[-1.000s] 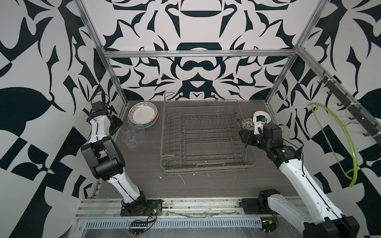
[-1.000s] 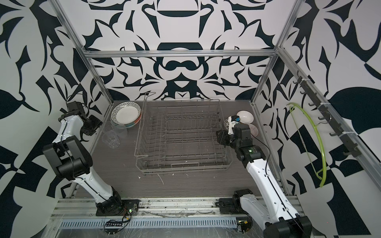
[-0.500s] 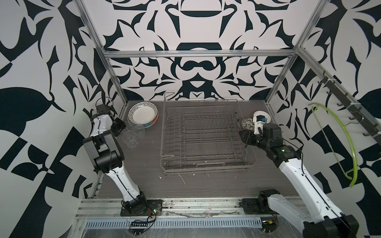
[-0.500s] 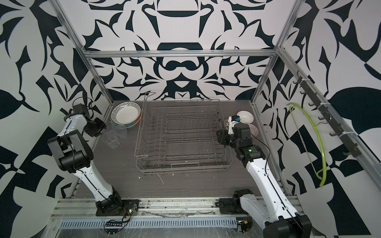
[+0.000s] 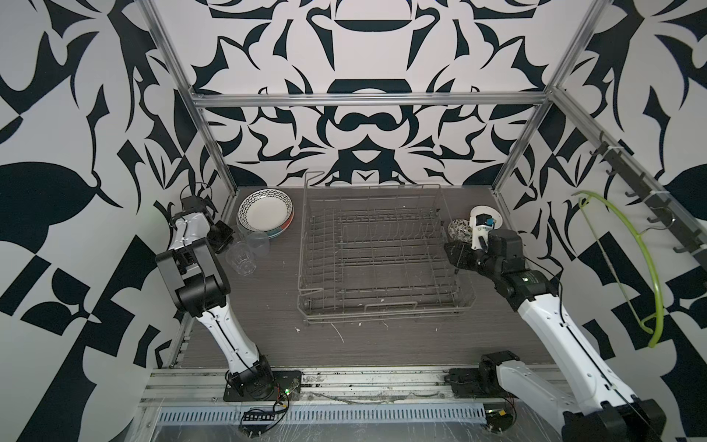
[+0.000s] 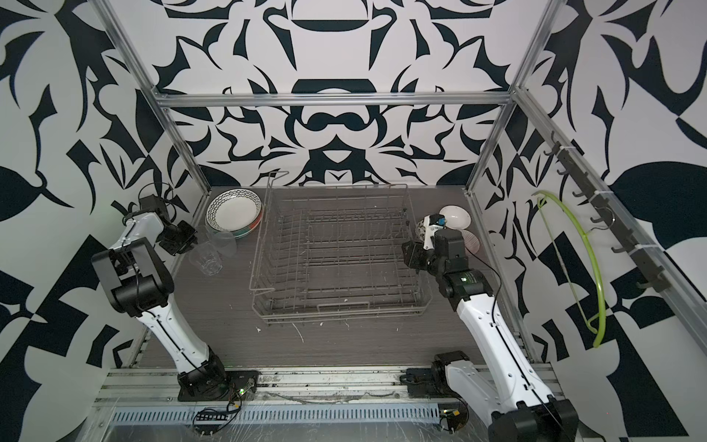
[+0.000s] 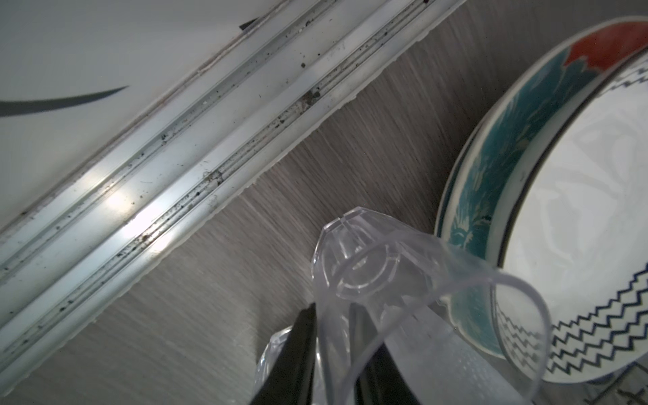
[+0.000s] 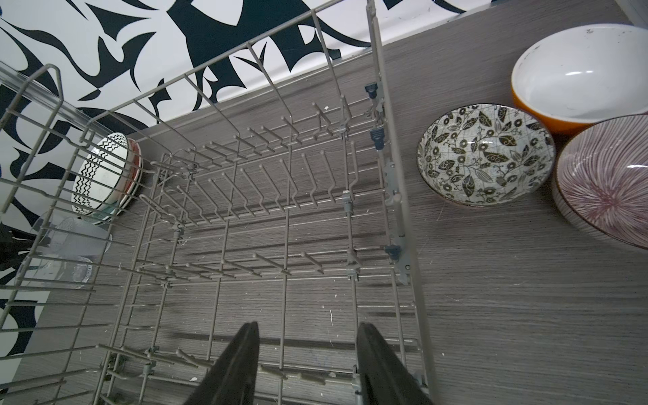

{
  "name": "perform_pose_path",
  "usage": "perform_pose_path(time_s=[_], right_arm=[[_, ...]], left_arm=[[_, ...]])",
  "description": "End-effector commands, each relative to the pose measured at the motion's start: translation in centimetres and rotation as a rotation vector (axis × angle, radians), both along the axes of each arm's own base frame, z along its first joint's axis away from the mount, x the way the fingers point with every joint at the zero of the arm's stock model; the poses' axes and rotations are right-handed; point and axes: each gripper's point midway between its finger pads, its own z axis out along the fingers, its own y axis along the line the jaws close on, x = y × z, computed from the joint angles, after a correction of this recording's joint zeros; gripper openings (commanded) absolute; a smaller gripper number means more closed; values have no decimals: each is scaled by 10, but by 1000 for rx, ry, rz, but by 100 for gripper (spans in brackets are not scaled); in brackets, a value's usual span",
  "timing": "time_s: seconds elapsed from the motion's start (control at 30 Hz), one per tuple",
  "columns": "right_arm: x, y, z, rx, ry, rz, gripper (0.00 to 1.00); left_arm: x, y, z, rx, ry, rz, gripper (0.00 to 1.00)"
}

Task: Load bowls into a dish rack
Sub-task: Pick up the distractor at the center of the board.

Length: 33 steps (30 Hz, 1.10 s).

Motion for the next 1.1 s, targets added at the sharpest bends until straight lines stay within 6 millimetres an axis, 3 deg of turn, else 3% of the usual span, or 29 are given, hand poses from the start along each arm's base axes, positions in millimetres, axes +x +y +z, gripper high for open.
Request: perform_pose_path(time_s=[0.0,0.17,0.57,0.83,1.07], right_arm=[[2,-1,10,-16,-44,2,50],[2,-1,11,-15,-47,0,50],[1,0,12,-12,-52,6,51],[2,1,11,-9,-48,9,51],[2,2,13,-3,-52,11,52]], left_arm=[[1,2,3,1,12,-10,13],[0,6,10,23,15,-5,3],[-6,14,40,86,8,11,0],[-8,21,82,151,-27,14,0],[-10,6,136,134,-165,10,0]])
